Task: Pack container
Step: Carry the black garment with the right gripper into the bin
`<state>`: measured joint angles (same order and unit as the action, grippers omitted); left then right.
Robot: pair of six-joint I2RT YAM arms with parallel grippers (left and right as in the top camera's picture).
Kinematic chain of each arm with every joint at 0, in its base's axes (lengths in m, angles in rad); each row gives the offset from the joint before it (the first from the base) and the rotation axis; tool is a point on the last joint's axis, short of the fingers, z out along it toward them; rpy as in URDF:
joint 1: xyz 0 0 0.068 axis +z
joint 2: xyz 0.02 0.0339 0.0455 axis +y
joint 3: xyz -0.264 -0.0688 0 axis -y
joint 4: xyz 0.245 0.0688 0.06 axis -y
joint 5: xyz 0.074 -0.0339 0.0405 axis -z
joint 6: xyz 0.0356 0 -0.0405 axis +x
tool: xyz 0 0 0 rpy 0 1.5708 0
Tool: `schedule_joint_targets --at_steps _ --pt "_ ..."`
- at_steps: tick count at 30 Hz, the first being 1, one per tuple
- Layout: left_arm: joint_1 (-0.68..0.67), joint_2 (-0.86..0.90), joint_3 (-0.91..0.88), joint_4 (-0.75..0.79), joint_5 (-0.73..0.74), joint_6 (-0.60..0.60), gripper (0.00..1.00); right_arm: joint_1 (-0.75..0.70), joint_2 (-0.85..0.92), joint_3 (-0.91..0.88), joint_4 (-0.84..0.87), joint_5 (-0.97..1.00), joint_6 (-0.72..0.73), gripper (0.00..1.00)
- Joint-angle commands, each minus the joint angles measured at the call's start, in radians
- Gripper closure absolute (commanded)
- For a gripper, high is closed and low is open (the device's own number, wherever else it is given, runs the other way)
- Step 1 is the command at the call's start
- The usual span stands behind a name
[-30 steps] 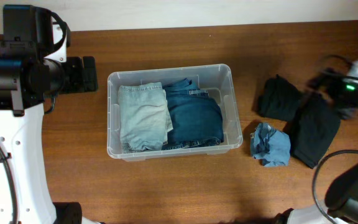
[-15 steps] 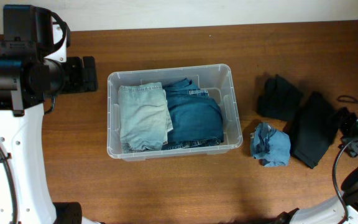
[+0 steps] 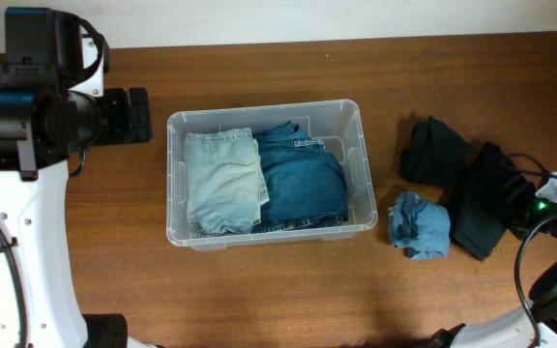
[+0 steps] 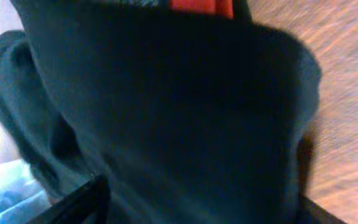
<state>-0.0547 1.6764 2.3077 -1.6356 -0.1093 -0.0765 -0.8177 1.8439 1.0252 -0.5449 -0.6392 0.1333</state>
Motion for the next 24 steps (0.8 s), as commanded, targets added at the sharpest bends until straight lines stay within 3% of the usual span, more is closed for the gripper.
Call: schedule_joint_targets --at_steps 1,5,8,14,20,24 --pt "0.005 -0.003 0.003 0.0 -0.004 -0.013 0.0 0.003 0.03 -0.025 0.0 -0.085 0.007 0.5" --pt "0.005 -0.003 0.003 0.0 -0.004 -0.013 0.01 0.003 0.019 -0.025 -0.001 -0.087 0.027 0.68" --pt "0.005 -0.003 0.003 -0.001 -0.004 -0.013 0.01 0.003 -0.028 -0.025 -0.016 -0.09 0.064 0.74" --pt "0.005 -0.003 0.003 0.0 -0.004 -0.013 0.0 0.013 -0.316 -0.012 -0.015 -0.209 0.113 0.94" --pt "0.005 -0.003 0.003 0.0 -0.004 -0.013 0.01 0.13 -0.606 0.027 0.005 -0.255 0.173 0.96" --pt "0.005 -0.003 0.003 0.0 -0.004 -0.013 0.01 0.329 -0.697 0.028 0.071 -0.312 0.198 0.96"
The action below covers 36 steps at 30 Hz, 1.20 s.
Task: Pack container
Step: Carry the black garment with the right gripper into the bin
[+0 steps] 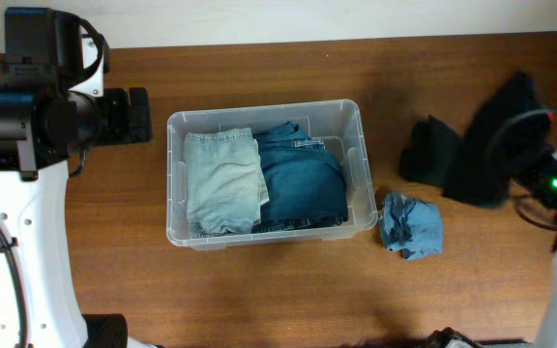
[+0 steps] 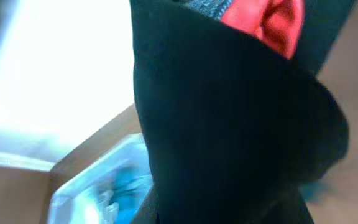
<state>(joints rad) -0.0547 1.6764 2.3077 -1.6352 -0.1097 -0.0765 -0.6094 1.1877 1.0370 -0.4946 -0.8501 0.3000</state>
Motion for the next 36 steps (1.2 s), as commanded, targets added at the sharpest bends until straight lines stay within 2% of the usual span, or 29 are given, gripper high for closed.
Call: schedule_joint_targets --at_steps 1,7,13,18,24,26,27,29,33,36 --pt "0.005 -0.003 0.003 -0.001 -0.003 -0.013 0.01 0.187 -0.046 0.016 0.029 -0.111 0.032 0.96" --pt "0.005 -0.003 0.003 -0.001 -0.003 -0.013 0.01 0.578 -0.002 0.016 0.093 -0.116 0.049 0.96" --pt "0.005 -0.003 0.003 -0.001 -0.003 -0.013 0.01 0.85 0.155 0.016 0.224 -0.048 0.05 0.96" --pt "0.005 -0.003 0.003 -0.001 -0.003 -0.013 0.01 0.883 0.361 0.016 0.314 0.043 0.058 0.96" --pt "0.005 -0.003 0.003 -0.001 -0.003 -0.013 0.01 0.849 0.537 0.016 0.315 0.182 0.057 0.96" --pt "0.005 -0.003 0.003 -0.001 -0.003 -0.013 0.01 0.85 0.566 0.016 0.313 0.187 0.056 0.63" --pt "0.005 -0.003 0.003 -0.001 -0.003 -0.013 0.01 0.853 0.566 0.016 0.305 0.195 0.057 0.53" --pt "0.005 -0.003 0.003 -0.001 -0.003 -0.013 0.01 0.862 0.552 0.021 0.289 0.214 0.057 0.41" --pt "0.005 -0.003 0.003 -0.001 -0.003 -0.013 0.01 0.881 0.484 0.056 0.208 0.303 0.037 0.3" --pt "0.005 -0.003 0.003 -0.001 -0.003 -0.013 0.01 0.887 0.406 0.109 0.107 0.416 0.016 0.28"
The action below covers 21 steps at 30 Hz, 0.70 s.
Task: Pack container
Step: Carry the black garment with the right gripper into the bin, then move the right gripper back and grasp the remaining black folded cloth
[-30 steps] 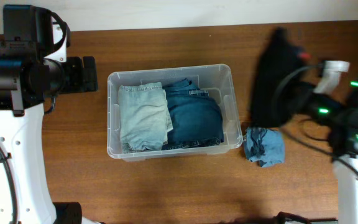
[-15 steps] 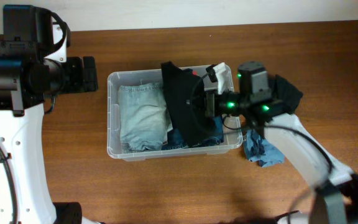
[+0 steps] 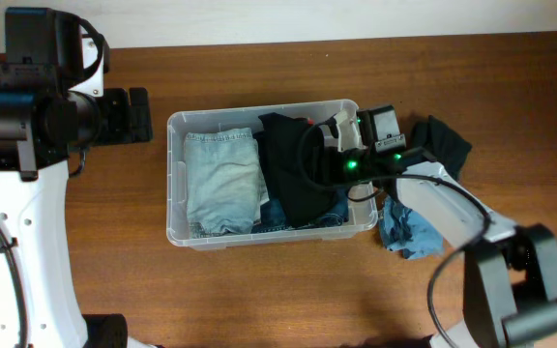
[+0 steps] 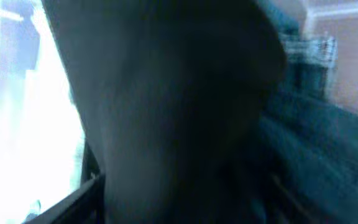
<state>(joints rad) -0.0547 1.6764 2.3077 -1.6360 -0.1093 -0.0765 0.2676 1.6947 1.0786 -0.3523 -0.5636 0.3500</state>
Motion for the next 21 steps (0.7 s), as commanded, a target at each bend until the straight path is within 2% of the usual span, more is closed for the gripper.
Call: schedule_joint_targets --at_steps 1,7,8,10,11,12,13,16,21 --pt "0.005 -0.003 0.003 0.0 -0.004 -0.013 0.01 0.011 -0.141 0.095 -0.073 0.167 -0.049 0.28" --pt "0.005 -0.003 0.003 0.0 -0.004 -0.013 0.01 0.014 -0.302 0.167 -0.15 0.308 -0.069 0.38" --pt "0.005 -0.003 0.003 0.0 -0.004 -0.013 0.01 0.01 -0.335 0.167 -0.168 0.365 -0.069 0.49" --pt "0.005 -0.003 0.003 0.0 -0.004 -0.013 0.01 -0.037 -0.371 0.167 -0.209 0.418 -0.068 0.57" --pt "0.005 -0.003 0.003 0.0 -0.004 -0.013 0.01 -0.063 -0.378 0.167 -0.221 0.417 -0.059 0.43" --pt "0.005 -0.003 0.003 0.0 -0.004 -0.013 0.01 -0.098 -0.383 0.167 -0.234 0.414 -0.047 0.2" --pt "0.005 -0.003 0.003 0.0 -0.004 -0.013 0.01 -0.132 -0.384 0.167 -0.244 0.414 -0.036 0.09" --pt "0.005 -0.003 0.003 0.0 -0.004 -0.013 0.01 -0.293 -0.374 0.167 -0.273 0.348 -0.019 0.05" --pt "0.005 -0.003 0.003 0.0 -0.004 -0.013 0.01 -0.52 -0.317 0.167 -0.339 0.293 -0.019 0.05"
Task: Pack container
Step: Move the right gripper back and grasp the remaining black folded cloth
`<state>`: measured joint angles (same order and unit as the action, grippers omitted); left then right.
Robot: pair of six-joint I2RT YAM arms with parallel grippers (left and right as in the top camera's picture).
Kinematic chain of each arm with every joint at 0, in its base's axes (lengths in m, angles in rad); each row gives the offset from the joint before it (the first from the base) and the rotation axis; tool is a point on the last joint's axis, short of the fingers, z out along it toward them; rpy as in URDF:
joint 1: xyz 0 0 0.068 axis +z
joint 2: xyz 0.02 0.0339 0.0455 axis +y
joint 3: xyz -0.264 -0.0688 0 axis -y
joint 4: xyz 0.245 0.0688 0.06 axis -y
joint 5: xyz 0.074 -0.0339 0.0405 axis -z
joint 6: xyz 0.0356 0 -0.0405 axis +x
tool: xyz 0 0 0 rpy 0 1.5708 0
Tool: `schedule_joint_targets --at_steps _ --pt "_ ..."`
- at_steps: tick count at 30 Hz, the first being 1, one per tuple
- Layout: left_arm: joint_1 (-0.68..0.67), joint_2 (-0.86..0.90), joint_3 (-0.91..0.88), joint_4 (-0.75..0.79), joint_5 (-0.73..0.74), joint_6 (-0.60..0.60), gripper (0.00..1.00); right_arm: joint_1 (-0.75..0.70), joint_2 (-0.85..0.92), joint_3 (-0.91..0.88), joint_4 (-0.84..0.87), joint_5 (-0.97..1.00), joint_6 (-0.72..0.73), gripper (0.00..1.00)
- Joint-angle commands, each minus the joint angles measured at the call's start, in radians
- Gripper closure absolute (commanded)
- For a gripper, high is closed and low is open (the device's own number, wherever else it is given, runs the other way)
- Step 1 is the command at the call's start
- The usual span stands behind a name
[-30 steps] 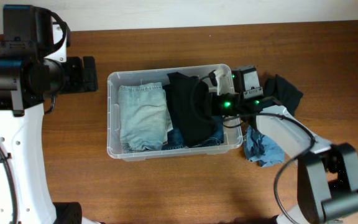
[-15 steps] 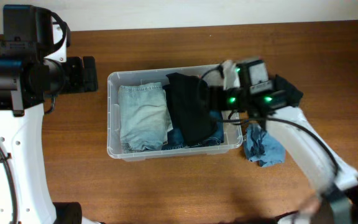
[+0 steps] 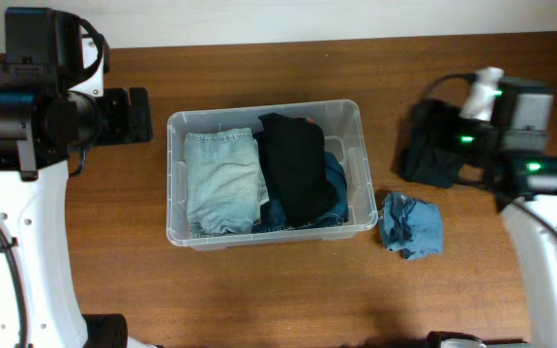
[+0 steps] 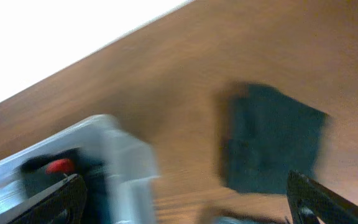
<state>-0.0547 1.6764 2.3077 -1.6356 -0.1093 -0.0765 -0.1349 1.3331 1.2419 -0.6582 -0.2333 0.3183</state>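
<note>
A clear plastic bin (image 3: 366, 184) holds folded light denim (image 3: 222, 181) on its left side. On its right a black garment (image 3: 298, 169) with a red tag (image 4: 58, 166) lies over dark blue jeans (image 3: 333, 184). My right gripper (image 4: 182, 190) is open and empty, up over the table between the bin and a dark garment (image 3: 431, 147). That dark garment (image 4: 272, 137) lies flat on the wood. A crumpled blue cloth (image 3: 412, 224) sits just right of the bin's front corner. My left gripper (image 3: 129, 116) rests left of the bin, its jaw state unclear.
The wooden table (image 3: 259, 290) runs to a white wall at the back. The left arm's white body (image 3: 8, 242) stands along the left edge. The right arm's cable and wrist housing (image 3: 511, 106) hang over the far right.
My right gripper was over the bin's right half, shut on the black garment. Now it is open, back at the right over the dark garment, and the black garment lies in the bin.
My right gripper was shut on a black garment at the table's right edge, then held it lifted there. Later it had the garment over the bin's right half. Now the garment lies on the jeans and the gripper is empty at the right. The left arm stayed still.
</note>
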Motion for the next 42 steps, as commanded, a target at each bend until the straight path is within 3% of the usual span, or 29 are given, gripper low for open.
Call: schedule_joint_targets --at_steps 1,7,12,19,22,26,28,34,36,42 --pt "0.005 -0.003 0.003 -0.001 -0.004 -0.013 0.01 -0.195 0.085 0.003 -0.051 -0.048 0.012 0.04" --pt "0.005 -0.003 0.003 -0.001 -0.004 -0.013 0.01 -0.395 0.343 0.003 -0.005 -0.214 -0.137 0.01" --pt "0.005 -0.003 0.003 0.0 -0.004 -0.013 0.01 -0.43 0.57 0.003 0.042 -0.345 -0.258 0.02" --pt "0.005 -0.003 0.003 0.0 -0.004 -0.013 0.01 -0.409 0.69 0.003 0.052 -0.385 -0.263 0.01" --pt "0.005 -0.003 0.003 0.0 -0.004 -0.013 0.01 -0.39 0.694 0.003 0.061 -0.415 -0.308 0.2" --pt "0.005 -0.003 0.003 -0.001 -0.004 -0.013 0.0 -0.379 0.694 0.003 0.08 -0.452 -0.307 0.33" --pt "0.005 -0.003 0.003 0.0 -0.004 -0.013 0.01 -0.383 0.694 0.003 0.091 -0.49 -0.307 0.47" --pt "0.005 -0.003 0.003 0.0 -0.004 -0.013 0.0 -0.382 0.648 0.004 0.081 -0.528 -0.226 0.65" --pt "0.005 -0.003 0.003 -0.001 -0.004 -0.013 0.01 -0.38 0.529 0.008 0.08 -0.7 -0.165 0.74" --pt "0.005 -0.003 0.003 0.0 -0.004 -0.013 0.01 -0.285 0.191 0.032 0.076 -0.742 -0.141 0.83"
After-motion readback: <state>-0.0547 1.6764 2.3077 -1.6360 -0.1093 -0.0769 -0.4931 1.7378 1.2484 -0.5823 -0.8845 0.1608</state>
